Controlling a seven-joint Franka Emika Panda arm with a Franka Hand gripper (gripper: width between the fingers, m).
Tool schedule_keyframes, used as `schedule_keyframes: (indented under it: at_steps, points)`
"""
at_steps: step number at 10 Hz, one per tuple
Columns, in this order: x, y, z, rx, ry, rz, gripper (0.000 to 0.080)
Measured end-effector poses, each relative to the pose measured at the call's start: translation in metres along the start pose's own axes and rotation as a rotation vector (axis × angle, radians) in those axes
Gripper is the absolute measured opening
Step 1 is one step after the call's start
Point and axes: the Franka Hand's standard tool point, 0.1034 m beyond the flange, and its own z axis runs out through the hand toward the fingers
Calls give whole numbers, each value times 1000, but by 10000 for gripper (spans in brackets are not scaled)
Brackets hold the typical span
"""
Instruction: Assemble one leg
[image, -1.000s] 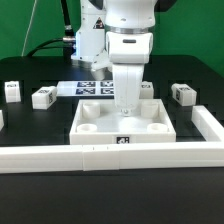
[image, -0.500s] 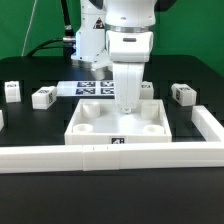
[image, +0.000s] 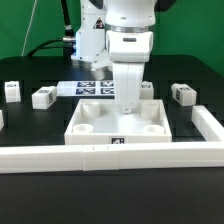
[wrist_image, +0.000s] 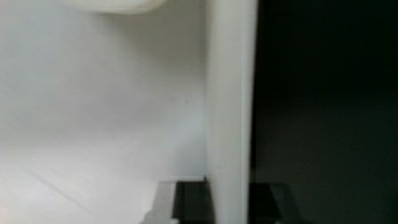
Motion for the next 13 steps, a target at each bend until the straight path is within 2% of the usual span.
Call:
schedule_keyframes:
  at_steps: [3, 5, 6, 7, 11, 13]
  points:
    - [11, 10, -3, -15, -3, -71, 64]
    - [31, 20, -2, -24, 10, -93, 64]
    - [36, 21, -1, -11, 9, -90, 64]
    - [37, 21, -1, -1, 6, -89, 64]
    - [38, 21, -1, -7, 9, -90, 64]
    - [47, 20, -1, -3, 14, -103, 64]
